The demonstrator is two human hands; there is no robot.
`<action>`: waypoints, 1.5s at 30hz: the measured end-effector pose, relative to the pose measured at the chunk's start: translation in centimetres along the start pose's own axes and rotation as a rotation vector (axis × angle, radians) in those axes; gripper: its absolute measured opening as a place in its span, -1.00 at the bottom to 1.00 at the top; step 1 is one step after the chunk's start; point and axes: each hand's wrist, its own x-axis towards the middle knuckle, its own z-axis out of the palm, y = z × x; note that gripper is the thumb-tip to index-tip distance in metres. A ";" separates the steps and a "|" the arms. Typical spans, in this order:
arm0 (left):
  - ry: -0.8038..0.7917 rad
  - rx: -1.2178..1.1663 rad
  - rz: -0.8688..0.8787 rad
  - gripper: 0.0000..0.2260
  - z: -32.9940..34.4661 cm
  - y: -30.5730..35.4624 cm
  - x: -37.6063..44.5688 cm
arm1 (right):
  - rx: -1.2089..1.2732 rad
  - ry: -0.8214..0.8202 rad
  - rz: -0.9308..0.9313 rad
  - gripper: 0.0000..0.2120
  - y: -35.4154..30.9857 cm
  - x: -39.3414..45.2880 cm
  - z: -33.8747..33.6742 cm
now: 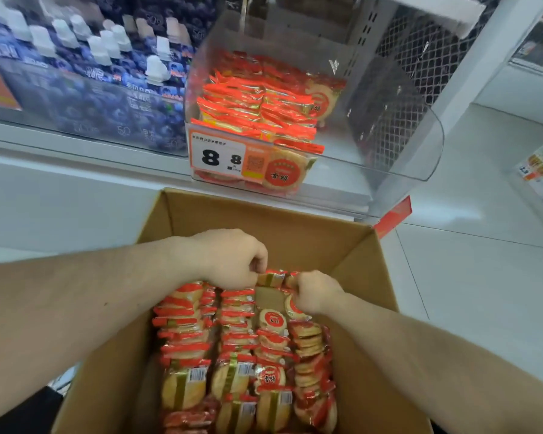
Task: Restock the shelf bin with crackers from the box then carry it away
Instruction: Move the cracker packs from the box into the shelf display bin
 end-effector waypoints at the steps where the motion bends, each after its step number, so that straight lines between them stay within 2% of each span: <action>1: -0.026 -0.005 -0.006 -0.86 0.3 -0.1 0.2 | 0.046 -0.116 0.083 -0.78 0.7 0.7 1.9; 3: -0.056 -0.011 -0.013 -0.82 0.7 -0.2 0.6 | 0.085 -0.230 0.223 -0.65 2.3 2.1 6.1; 6: -0.092 -0.029 -0.031 -0.80 1.4 -0.5 1.1 | 0.158 -0.339 0.327 -0.34 5.6 5.6 14.0; 9: -0.124 -0.034 -0.060 -0.80 1.7 -0.9 1.3 | 0.290 -0.324 0.419 -0.16 4.6 4.4 14.3; 16: -0.134 -0.032 -0.094 -0.82 1.7 -1.6 0.9 | 0.131 -0.257 0.425 -0.59 3.6 3.1 12.1; 20: -0.117 -0.085 -0.123 -0.81 1.5 -1.5 0.8 | 0.043 -0.182 0.344 -0.75 2.5 3.2 5.2; 23: -0.107 -0.149 -0.176 -0.66 1.5 -1.3 0.7 | 0.390 -0.231 0.291 -0.82 1.4 3.2 -0.9; 25: -0.099 -0.161 -0.223 -0.43 1.7 -1.3 0.8 | 0.771 -0.361 0.220 -0.87 0.4 2.6 -3.7; 27: -0.078 -0.230 -0.282 -0.27 1.8 -1.1 0.8 | 1.084 -0.513 0.083 -0.81 -0.5 1.7 -5.3; 28: -0.050 -0.276 -0.299 -0.27 1.9 -0.9 0.9 | 1.207 -0.584 0.003 -0.79 -1.0 1.2 -5.7; 32: 0.056 -0.335 -0.312 -0.60 1.9 -0.8 0.8 | 1.582 -0.780 -0.241 -0.68 -1.5 0.7 -4.9; 34: 0.054 -0.286 -0.314 -0.62 1.6 -1.1 0.5 | 1.667 -0.805 -0.189 -0.63 -0.7 1.1 -2.8; 36: 0.050 -0.260 -0.322 -0.58 1.3 -1.3 0.3 | 1.499 -0.651 0.124 -0.68 -0.1 1.5 0.4; 38: 0.048 -0.268 -0.324 -0.51 1.1 -1.4 0.3 | 1.034 -0.394 0.389 -0.73 0.9 1.8 4.6; 39: 0.046 -0.273 -0.323 -0.53 1.1 -1.4 0.3 | 0.833 -0.338 0.428 -0.67 1.8 2.1 6.7; 41: 0.043 -0.279 -0.316 -0.62 1.2 -1.5 0.4 | 0.484 -0.383 0.391 -0.46 2.6 1.6 9.9; 43: 0.032 -0.290 -0.319 -0.64 1.3 -1.6 0.5 | 0.293 -0.442 0.336 -0.48 2.1 0.0 10.2; 45: 0.024 -0.297 -0.308 -0.59 1.4 -1.8 0.5 | 0.211 -0.465 0.363 -0.53 1.8 -1.0 10.1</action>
